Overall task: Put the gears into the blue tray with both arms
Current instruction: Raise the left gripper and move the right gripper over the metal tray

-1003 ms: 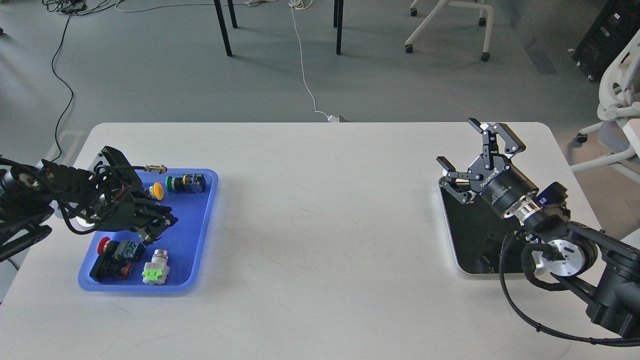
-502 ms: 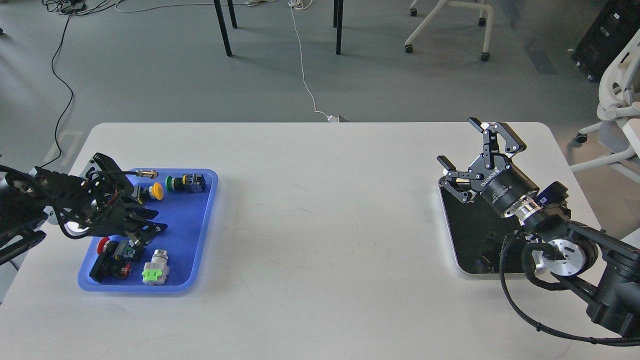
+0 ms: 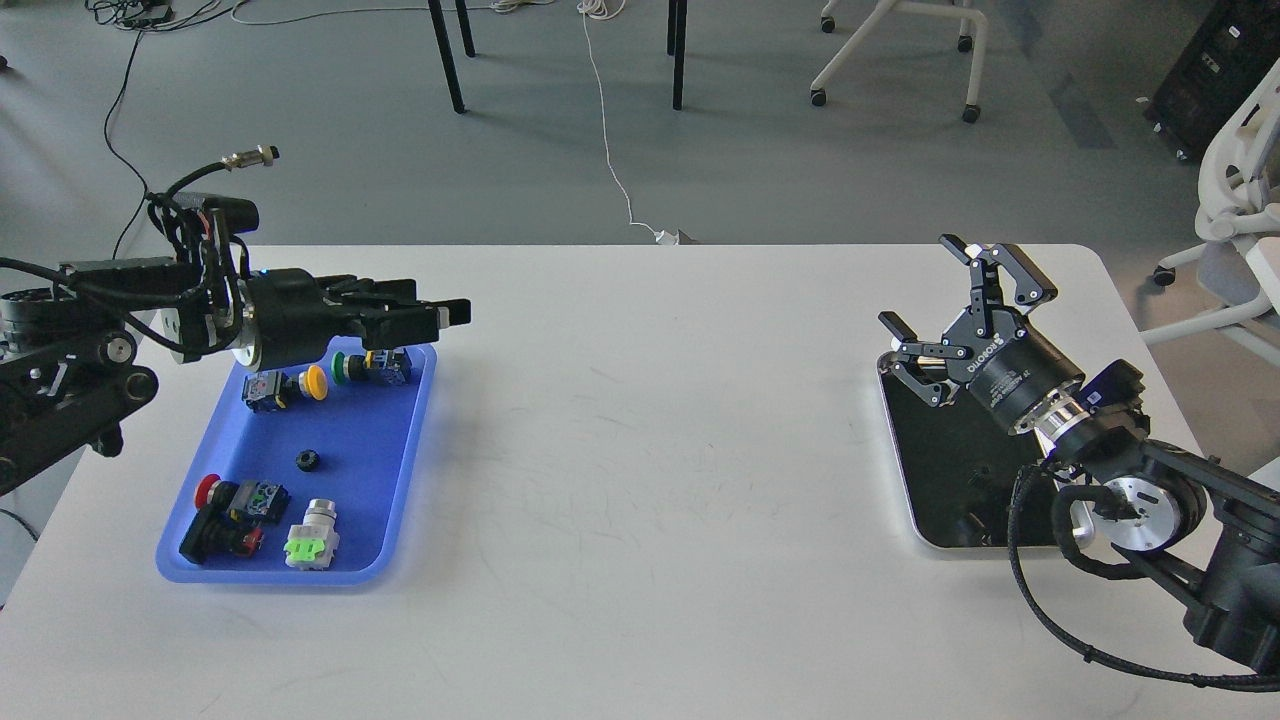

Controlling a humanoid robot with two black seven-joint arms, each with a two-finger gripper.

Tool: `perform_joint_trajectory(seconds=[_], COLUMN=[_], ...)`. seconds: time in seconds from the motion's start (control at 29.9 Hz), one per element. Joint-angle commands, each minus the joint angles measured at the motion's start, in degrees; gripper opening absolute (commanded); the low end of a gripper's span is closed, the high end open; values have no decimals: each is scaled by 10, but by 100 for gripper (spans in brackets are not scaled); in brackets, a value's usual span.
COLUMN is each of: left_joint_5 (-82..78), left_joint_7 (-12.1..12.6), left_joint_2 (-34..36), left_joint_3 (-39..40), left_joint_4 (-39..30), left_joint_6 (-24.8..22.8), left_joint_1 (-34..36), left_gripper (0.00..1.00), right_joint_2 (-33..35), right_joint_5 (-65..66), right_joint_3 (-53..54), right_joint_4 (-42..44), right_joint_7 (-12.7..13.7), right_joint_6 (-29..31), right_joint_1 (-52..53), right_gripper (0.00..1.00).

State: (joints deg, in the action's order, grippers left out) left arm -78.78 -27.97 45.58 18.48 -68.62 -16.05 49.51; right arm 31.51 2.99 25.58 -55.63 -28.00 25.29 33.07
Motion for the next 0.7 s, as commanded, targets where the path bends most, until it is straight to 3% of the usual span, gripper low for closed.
perform_joint_trajectory(seconds=[0.0, 0.17, 0.4, 0.54, 0.67], left_joint_5=[222, 326, 361, 406, 426], left_joint_7=[0, 0, 2, 49, 72], left_joint_2=[-16, -77, -177, -208, -213], left_joint_3=[7, 101, 292, 347, 376], left_joint_4=[-38, -43, -41, -37, -37], left_joint_6=[43, 95, 94, 93, 77], left_joint_1=[-23, -86, -219, -259, -277], left_gripper=[98, 98, 98, 98, 98], right_joint_2=[29, 65, 114, 159, 180], right_joint_5=[34, 194, 352, 549, 729], right_joint_3=[-2, -63, -247, -332, -402], right_joint_4=[-4, -4, -24, -74, -80], right_joint_7=[0, 0, 0, 0, 0], right_joint_6=[3, 3, 3, 2, 0], right_joint_1=[9, 74, 243, 349, 417], right_gripper=[99, 99, 99, 99, 99])
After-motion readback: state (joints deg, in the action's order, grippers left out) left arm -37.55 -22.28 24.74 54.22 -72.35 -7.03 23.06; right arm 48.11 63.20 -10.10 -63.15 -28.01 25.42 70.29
